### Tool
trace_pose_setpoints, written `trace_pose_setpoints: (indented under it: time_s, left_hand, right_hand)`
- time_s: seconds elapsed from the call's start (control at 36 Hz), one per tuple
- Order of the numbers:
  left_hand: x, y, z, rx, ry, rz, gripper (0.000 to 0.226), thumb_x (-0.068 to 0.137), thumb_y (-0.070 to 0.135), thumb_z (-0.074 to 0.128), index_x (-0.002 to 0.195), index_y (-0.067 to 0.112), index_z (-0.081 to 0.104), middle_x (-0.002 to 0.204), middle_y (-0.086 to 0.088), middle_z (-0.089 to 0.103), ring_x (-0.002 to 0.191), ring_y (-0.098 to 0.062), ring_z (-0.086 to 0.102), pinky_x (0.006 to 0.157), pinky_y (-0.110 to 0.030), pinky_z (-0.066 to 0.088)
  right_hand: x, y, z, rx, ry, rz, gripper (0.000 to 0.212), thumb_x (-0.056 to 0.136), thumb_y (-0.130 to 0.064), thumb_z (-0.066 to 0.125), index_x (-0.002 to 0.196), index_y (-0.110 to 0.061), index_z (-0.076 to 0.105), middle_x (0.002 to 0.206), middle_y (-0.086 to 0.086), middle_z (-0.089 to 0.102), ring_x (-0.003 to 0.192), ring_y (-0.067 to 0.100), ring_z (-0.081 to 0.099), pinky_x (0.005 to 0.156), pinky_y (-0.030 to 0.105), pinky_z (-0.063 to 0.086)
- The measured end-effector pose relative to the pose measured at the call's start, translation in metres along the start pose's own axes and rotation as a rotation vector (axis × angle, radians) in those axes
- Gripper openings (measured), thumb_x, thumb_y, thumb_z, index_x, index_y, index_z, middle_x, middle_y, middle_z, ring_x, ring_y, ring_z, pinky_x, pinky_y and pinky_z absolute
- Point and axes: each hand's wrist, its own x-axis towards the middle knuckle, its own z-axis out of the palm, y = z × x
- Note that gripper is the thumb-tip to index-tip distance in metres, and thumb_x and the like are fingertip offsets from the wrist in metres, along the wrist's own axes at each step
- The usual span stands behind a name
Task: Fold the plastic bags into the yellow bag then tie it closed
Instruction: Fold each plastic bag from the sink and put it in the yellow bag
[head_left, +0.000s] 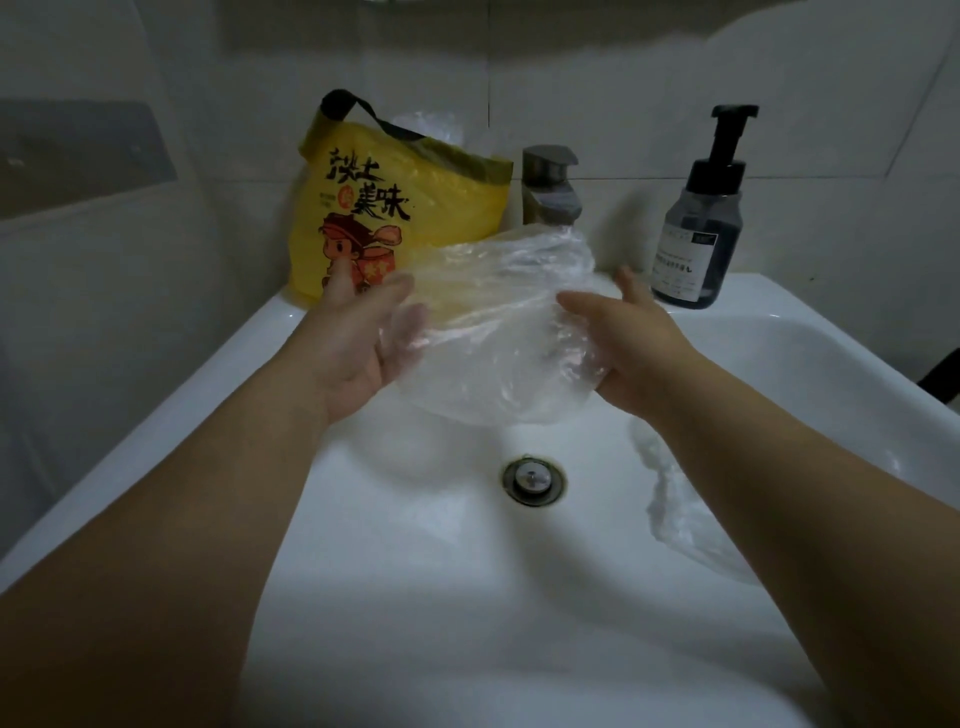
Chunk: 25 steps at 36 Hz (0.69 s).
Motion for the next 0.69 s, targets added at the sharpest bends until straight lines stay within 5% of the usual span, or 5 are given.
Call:
trace_pose_setpoints:
  time_s: [0.08, 0.22, 0.39, 0.53, 0.69]
  left_hand:
    - [0.001, 0.0, -0.002, 0.0, 0.024, 0.099, 0.071, 0.096, 0.005, 0.055, 0.148, 0.045, 0.027, 0.131, 0.006, 0.058, 0.073, 0.0, 0.068, 0.055, -0.019, 0.055]
    - [-0.005, 0.005, 0.001, -0.113, 0.064, 0.139, 0.032, 0.097, 0.011, 0.054, 0.126, 0.024, 0.059, 0.089, 0.005, 0.074, 0.066, -0.003, 0.069, 0.054, -0.019, 0.054]
    - [-0.014, 0.004, 0.0, -0.035, -0.069, 0.074, 0.053, 0.099, 0.043, 0.046, 0.149, 0.038, 0.03, 0.13, 0.007, 0.061, 0.089, -0.008, 0.071, 0.065, -0.028, 0.057]
    - [-0.033, -0.003, 0.004, 0.13, -0.084, 0.06, 0.065, 0.096, 0.015, 0.057, 0.147, 0.044, 0.031, 0.122, 0.008, 0.064, 0.086, -0.007, 0.068, 0.063, -0.027, 0.057]
    - [-0.045, -0.011, 0.005, 0.282, 0.071, 0.088, 0.033, 0.089, 0.008, 0.066, 0.121, 0.012, 0.064, 0.106, -0.002, 0.068, 0.078, -0.002, 0.063, 0.069, -0.015, 0.053]
  right_hand:
    - [-0.005, -0.008, -0.002, 0.144, -0.111, -0.061, 0.075, 0.095, -0.005, 0.051, 0.15, -0.041, 0.015, 0.1, 0.001, 0.058, 0.101, 0.021, 0.064, 0.092, 0.049, 0.051]
    - [-0.017, -0.018, -0.007, 0.16, -0.26, -0.093, 0.062, 0.095, 0.0, 0.041, 0.143, -0.038, 0.035, 0.108, 0.005, 0.057, 0.085, 0.02, 0.065, 0.084, 0.038, 0.051]
    - [-0.021, -0.007, -0.006, 0.006, -0.102, -0.121, 0.034, 0.094, 0.003, 0.043, 0.1, -0.029, 0.054, 0.086, 0.011, 0.059, 0.066, 0.023, 0.055, 0.065, 0.037, 0.045]
    - [-0.029, -0.004, -0.012, -0.076, -0.031, -0.082, 0.036, 0.094, 0.005, 0.039, 0.073, -0.018, 0.058, 0.08, 0.007, 0.056, 0.066, 0.021, 0.05, 0.06, 0.033, 0.04]
    - [-0.039, -0.006, -0.007, -0.172, -0.148, -0.019, 0.037, 0.091, 0.002, 0.056, 0.127, -0.005, 0.057, 0.119, 0.01, 0.058, 0.091, 0.022, 0.062, 0.084, 0.036, 0.054]
